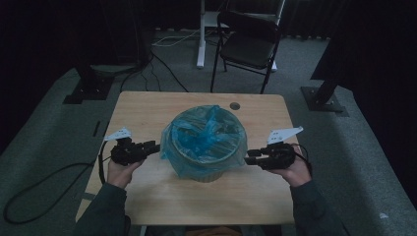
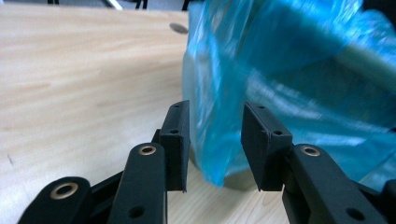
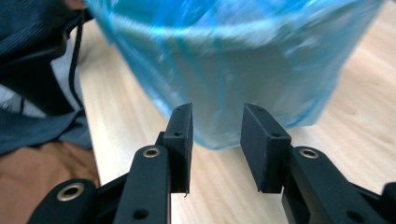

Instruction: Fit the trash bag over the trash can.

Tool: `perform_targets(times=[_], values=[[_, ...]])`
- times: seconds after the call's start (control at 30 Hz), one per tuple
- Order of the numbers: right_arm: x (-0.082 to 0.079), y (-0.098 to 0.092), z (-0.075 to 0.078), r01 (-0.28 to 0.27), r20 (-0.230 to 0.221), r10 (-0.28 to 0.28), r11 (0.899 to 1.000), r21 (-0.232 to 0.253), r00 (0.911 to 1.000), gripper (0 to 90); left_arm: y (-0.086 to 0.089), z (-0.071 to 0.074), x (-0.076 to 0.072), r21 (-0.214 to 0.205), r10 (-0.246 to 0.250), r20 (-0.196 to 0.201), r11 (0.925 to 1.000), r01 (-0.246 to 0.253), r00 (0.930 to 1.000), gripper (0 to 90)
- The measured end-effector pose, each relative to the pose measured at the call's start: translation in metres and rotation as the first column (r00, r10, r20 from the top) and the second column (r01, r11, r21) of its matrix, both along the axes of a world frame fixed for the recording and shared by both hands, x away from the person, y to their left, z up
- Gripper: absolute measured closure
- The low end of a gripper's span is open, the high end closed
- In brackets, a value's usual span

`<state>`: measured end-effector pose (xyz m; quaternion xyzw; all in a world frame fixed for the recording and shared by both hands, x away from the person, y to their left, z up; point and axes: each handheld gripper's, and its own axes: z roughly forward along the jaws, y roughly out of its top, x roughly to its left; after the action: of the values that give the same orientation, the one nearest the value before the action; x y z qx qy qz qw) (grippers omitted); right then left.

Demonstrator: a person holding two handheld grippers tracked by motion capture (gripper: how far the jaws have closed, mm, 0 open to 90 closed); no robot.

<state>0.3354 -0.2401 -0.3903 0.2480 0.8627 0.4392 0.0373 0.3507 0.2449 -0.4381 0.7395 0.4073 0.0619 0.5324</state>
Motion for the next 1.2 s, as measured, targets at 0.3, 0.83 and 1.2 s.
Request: perform_targets(times=[0.3, 0.83, 1.2], values=[[0.014, 0.004, 0.02, 0.114, 0.079, -0.116, 0.993, 0.039, 0.99, 60.3, -0.017, 0.032, 0.014, -0.03, -0.016, 0.067, 0.9994, 0.018, 0.9976, 60.5], [0.053, 0.019, 0.028, 0.213, 0.079, -0.215, 0.976, 0.038, 0.9733, 64.3, -0.052, 0.06, 0.043, 0.003, -0.019, 0.096, 0.9998, 0.019, 0.9952, 59.3], [0.06, 0.006, 0.017, 0.206, -0.002, -0.206, 0.976, 0.071, 0.9785, 90.0, -0.059, 0.055, 0.049, 0.017, -0.008, 0.079, 0.9998, 0.007, 0.9968, 69.6]])
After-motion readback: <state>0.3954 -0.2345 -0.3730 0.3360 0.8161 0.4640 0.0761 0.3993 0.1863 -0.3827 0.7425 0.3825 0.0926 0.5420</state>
